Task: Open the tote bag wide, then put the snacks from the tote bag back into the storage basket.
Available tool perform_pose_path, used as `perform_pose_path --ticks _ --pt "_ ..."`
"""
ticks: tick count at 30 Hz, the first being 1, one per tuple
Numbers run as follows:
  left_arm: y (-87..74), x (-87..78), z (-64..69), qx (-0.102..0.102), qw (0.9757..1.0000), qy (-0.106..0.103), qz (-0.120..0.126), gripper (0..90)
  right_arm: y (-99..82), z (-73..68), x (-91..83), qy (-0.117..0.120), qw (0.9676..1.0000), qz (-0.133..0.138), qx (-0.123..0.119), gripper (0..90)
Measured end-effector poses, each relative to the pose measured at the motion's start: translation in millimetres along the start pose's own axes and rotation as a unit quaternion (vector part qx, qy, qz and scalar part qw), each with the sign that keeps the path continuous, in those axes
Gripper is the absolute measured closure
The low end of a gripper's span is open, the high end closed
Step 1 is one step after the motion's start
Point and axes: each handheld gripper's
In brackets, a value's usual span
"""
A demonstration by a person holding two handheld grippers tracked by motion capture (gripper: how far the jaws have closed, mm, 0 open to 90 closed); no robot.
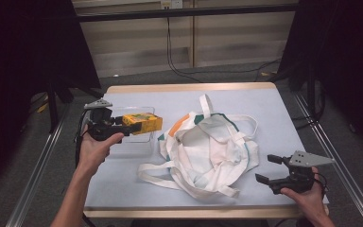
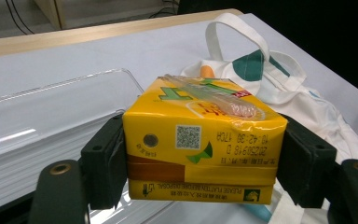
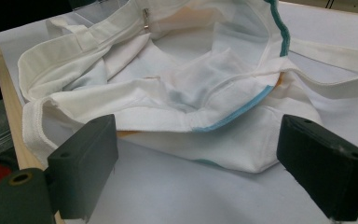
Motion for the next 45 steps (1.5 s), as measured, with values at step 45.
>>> perform_pose_path --ticks 45 --pt "67.3 16.8 -33.7 -0.043 0.9787 0.107 -0.170 27.9 -1.0 5.0 1.9 0.016 0.9999 -0.004 -0.002 11.7"
Point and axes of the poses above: each handheld gripper's, and its own axes: x roughly forward along the jaws, y roughly out of its top, z roughly to its right, and after that the axes turned 7 degrees about -z, right-handed
